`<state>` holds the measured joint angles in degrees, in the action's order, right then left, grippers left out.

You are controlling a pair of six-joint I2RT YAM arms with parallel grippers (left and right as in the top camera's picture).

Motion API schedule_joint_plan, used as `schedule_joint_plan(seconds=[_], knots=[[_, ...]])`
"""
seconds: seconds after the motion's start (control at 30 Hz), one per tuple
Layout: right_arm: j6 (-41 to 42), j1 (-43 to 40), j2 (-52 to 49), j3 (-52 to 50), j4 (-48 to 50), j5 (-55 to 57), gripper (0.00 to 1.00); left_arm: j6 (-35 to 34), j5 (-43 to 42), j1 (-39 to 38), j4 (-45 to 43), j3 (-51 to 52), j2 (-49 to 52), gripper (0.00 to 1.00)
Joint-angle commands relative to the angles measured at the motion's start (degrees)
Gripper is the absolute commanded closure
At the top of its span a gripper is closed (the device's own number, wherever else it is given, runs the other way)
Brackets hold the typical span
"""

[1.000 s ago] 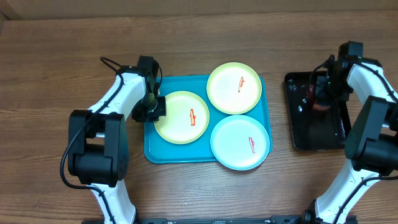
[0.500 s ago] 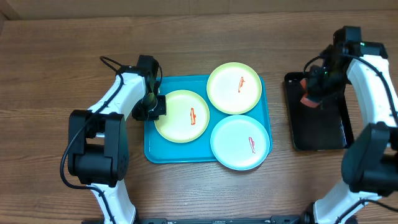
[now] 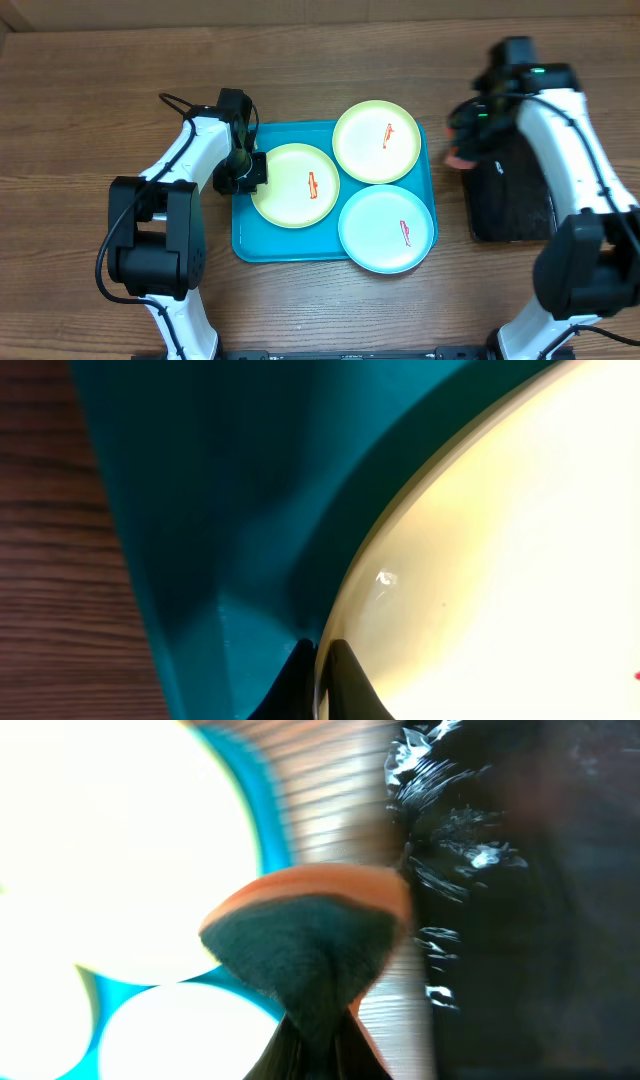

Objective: Clean dirty plates on tray and stack at the side
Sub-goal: 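Scrub the left cream plate with the sponge while left gripper holds it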

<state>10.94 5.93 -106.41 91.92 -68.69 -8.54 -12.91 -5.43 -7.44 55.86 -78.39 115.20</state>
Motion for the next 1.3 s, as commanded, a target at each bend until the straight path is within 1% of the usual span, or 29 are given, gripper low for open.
schedule_joint_plan(seconds=[0.0, 0.07, 0.13, 0.2, 0.4, 0.5, 0.6, 0.7, 0.83, 0.97, 1.1, 1.27], knots=[[5.97, 10.38, 1.4, 1.57, 2.19, -2.95, 0.96, 1.33, -3.45, -0.09, -0.22, 0.68, 0.83, 0.96], [8.39, 14.12, 1.14, 1.57, 4.0, -2.93, 0.96, 1.33, -3.34, -0.09, -0.13, 0.68, 0.83, 0.96], [12.07, 20.06, -0.09, 1.57, 7.93, -2.62, 0.96, 1.31, -2.84, -0.02, -0.17, 0.68, 0.83, 0.96], [14.19, 24.09, -1.7, 1.57, 10.93, -1.88, 0.96, 1.11, -1.05, 0.02, -0.2, 0.68, 0.83, 0.96], [14.82, 30.45, -9.07, 1.57, 17.66, -0.9, 0.96, 2.25, 2.05, 0.04, -0.31, 0.68, 0.83, 0.96], [15.17, 31.8, -12.48, 1.57, 19.67, -0.04, 0.96, 3.32, 2.12, 0.02, -0.22, 0.68, 0.83, 0.96], [17.51, 32.09, -14.62, 1.57, 20.72, 4.72, 0.96, 3.37, 2.75, 0.02, -0.22, 0.68, 0.83, 0.96], [17.81, 32.09, -15.43, 1.57, 22.03, 7.74, 0.96, 3.52, 2.91, 0.02, -0.22, 0.68, 0.83, 0.96], [17.81, 32.09, -17.38, 1.53, 22.36, 7.96, 0.96, 3.5, 2.89, 0.02, -0.24, 0.68, 0.83, 0.96], [17.9, 33.03, -19.15, 1.51, 22.77, 4.2, 0.96, 3.45, 2.19, 0.02, -0.2, 0.68, 0.83, 0.96], [22.43, 34.27, -20.87, 1.51, 25.18, -1.31, 0.96, 1.77, 0.68, 0.02, -0.44, 0.68, 0.83, 0.96], [25.35, 35.26, -22.64, 1.49, 28.41, -8.17, 0.96, 1.09, -0.11, 0.02, -0.24, 0.68, 0.83, 0.96]])
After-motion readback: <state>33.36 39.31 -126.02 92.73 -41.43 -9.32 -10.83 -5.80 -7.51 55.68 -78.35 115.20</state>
